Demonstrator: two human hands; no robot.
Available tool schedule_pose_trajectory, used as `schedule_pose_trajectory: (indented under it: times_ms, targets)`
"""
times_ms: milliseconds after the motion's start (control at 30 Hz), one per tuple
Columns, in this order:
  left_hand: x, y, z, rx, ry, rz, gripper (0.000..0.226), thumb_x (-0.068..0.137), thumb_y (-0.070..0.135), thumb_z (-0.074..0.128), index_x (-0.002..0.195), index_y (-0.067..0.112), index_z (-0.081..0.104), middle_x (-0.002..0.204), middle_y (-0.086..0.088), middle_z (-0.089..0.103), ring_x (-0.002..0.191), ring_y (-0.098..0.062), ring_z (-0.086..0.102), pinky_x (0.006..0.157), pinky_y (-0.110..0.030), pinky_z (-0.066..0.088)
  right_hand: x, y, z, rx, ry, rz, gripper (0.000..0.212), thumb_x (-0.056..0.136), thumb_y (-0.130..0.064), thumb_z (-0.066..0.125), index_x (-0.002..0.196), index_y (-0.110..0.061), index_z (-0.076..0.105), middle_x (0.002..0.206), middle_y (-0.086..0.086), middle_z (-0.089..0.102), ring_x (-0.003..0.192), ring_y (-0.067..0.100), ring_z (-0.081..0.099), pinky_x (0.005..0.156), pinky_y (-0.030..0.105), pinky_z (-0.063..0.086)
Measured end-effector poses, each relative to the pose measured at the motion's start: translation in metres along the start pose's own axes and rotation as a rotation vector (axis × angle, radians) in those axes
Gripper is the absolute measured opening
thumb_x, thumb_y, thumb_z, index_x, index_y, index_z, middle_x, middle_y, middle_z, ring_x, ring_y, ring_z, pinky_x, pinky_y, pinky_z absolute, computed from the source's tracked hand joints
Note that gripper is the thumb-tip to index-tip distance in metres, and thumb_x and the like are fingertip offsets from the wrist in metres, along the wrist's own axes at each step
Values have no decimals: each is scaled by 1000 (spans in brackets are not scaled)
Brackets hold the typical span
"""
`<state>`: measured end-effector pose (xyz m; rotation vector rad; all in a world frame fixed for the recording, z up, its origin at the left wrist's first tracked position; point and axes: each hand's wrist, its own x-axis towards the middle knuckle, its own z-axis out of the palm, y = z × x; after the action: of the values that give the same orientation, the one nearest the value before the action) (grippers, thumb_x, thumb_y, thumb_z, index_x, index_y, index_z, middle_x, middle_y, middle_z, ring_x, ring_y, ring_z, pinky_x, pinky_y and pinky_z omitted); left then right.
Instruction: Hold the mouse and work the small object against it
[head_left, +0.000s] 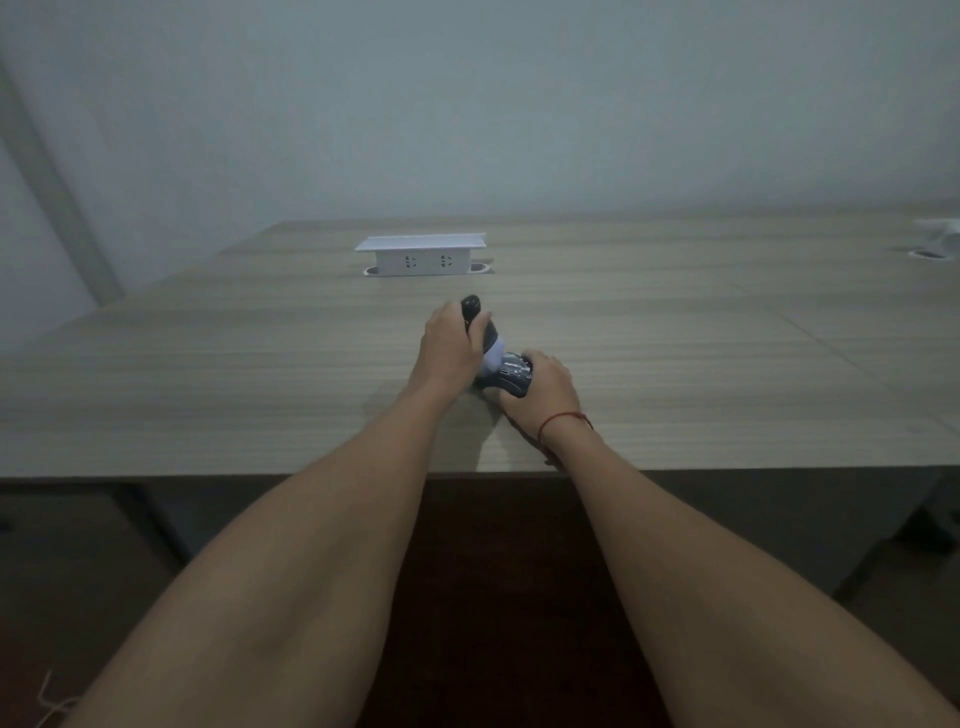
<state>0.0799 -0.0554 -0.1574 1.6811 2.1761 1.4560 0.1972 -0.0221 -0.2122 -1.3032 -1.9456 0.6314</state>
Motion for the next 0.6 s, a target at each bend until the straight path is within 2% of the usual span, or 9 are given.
schedule_pose_trajectory:
  times_ms: [67, 167, 267, 433, 600]
  targets:
    - [-3, 0, 6, 21, -18, -9, 33, 98, 29, 50, 103, -3, 55, 105, -21, 60, 93, -31, 56, 77, -35, 44, 0, -1, -1, 52, 10, 11, 53, 66, -34, 82, 110, -19, 58, 102, 2, 61, 93, 21, 59, 81, 43, 56]
    - [0, -5, 3, 132, -58, -53, 33, 98, 27, 50, 110, -3, 53, 113, -22, 58, 102, -35, 56, 82, -37, 43, 0, 0, -2, 58, 0, 12, 58, 65, -37, 83, 113, -20, 56, 106, 0, 60, 97, 20, 59, 84, 42, 55]
    - [2, -18, -4, 198, -89, -79, 33, 98, 28, 50, 111, -3, 55, 114, -23, 58, 97, -34, 56, 80, -36, 41, 1, 2, -3, 63, -7, 6, 60, 65, -38, 84, 114, -19, 56, 109, 1, 60, 100, 20, 58, 87, 41, 54]
    - [9, -16, -8, 68, -12, -45, 35, 98, 28, 49, 104, -5, 57, 106, -24, 61, 98, -37, 58, 76, -35, 42, 2, -1, -5, -24, 1, 0, 64, 67, -45, 80, 122, -22, 57, 116, 4, 54, 109, 22, 51, 93, 42, 49]
    - [4, -3, 3, -11, 26, -60, 35, 98, 30, 48, 108, -2, 55, 109, -20, 60, 98, -32, 57, 80, -37, 46, 0, -1, -10, 84, -50, -8, 69, 65, -35, 85, 125, -17, 55, 121, 4, 58, 109, 22, 56, 95, 42, 50]
